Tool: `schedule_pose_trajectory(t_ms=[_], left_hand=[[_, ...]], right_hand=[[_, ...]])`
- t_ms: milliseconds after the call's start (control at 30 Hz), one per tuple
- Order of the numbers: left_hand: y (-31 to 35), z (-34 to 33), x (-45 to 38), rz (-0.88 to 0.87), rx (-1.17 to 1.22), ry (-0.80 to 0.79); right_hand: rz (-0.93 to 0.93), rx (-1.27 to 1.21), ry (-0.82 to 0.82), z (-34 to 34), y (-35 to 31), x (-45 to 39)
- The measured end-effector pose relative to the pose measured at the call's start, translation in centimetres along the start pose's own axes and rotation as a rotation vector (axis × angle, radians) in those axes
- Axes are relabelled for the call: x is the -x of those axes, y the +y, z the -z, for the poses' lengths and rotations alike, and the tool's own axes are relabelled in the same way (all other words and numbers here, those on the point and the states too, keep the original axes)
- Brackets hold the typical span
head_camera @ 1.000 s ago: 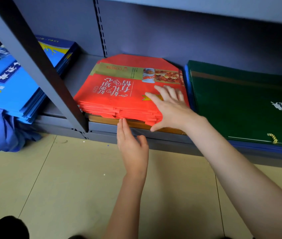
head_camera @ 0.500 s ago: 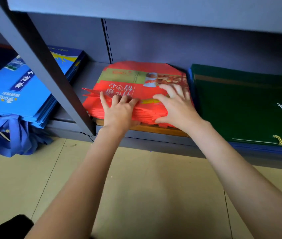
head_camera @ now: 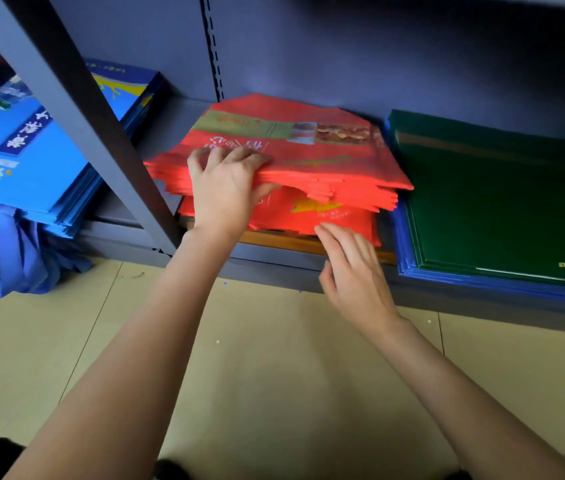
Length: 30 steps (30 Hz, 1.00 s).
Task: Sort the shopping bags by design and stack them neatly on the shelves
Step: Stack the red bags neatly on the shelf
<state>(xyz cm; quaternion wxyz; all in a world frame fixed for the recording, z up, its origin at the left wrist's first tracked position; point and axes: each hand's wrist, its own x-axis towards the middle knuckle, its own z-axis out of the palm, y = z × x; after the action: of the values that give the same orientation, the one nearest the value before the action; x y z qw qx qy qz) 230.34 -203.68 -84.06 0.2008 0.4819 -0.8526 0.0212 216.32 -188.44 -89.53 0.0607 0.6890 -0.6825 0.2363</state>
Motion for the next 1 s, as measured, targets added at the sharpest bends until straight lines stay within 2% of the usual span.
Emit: schedule_pose_trajectory(t_ms=[100, 267, 333, 400, 467, 600, 667, 700, 733, 833, 867, 933, 1000], left_hand=[[0.4, 0.7, -1.1, 0.031, 0.008, 0.063], [0.3, 0.5, -1.2, 0.032, 0.009, 0.061], [0.2, 0.5, -1.0, 0.029, 0.01, 0.052], [0.2, 0.5, -1.0, 0.027, 0.031, 0.05], [0.0, 0.5, -0.9, 0.024, 0.034, 0.056], [0.2, -0.1, -0.4, 0.038, 0.011, 0.044], [0.1, -0.6, 0.3, 0.018, -0.018, 0.008], [0.0, -0.9, 0.8, -0.005, -0.03, -0.03], [-0.1, -1.2, 1.3, -0.03, -0.038, -0.085], [-0.9, -1.3, 2.0, -0.087, -0.051, -0.34], [-1.4, -1.0, 1.7, -0.092, -0.049, -0.396], [-2.5, -0.1, 0.7, -0.073, -0.025, -0.441], [-3.3, 0.4, 0.1, -0.052, 0.007, -0.418]], right_hand=[[-0.071, 0.022, -0.101, 0.0, 0.0, -0.6], [-0.085, 0.124, -0.343, -0.9, -1.0, -1.5], [-0.102, 0.076, -0.366, -0.9, -0.7, -2.4], [-0.101, 0.029, -0.254, -0.6, -0.3, -3.1], [-0.078, 0.044, -0.055, 0.0, 0.1, -3.2], [0.13, -0.091, 0.307, 1.3, -0.9, -3.2], [0.18, -0.153, 0.38, 2.7, -1.7, -4.8], [0.153, -0.128, 0.338, 3.3, -1.8, -5.8], [0.089, -0.079, 0.228, 3.5, -1.6, -6.6], [-0.104, 0.097, -0.329, 2.9, 0.8, -7.7], [-0.133, 0.125, -0.447, 2.5, 1.7, -7.7], [-0.152, 0.137, -0.534, 1.8, 2.8, -7.5], [-0.124, 0.155, -0.516, 1.7, 3.3, -7.4]])
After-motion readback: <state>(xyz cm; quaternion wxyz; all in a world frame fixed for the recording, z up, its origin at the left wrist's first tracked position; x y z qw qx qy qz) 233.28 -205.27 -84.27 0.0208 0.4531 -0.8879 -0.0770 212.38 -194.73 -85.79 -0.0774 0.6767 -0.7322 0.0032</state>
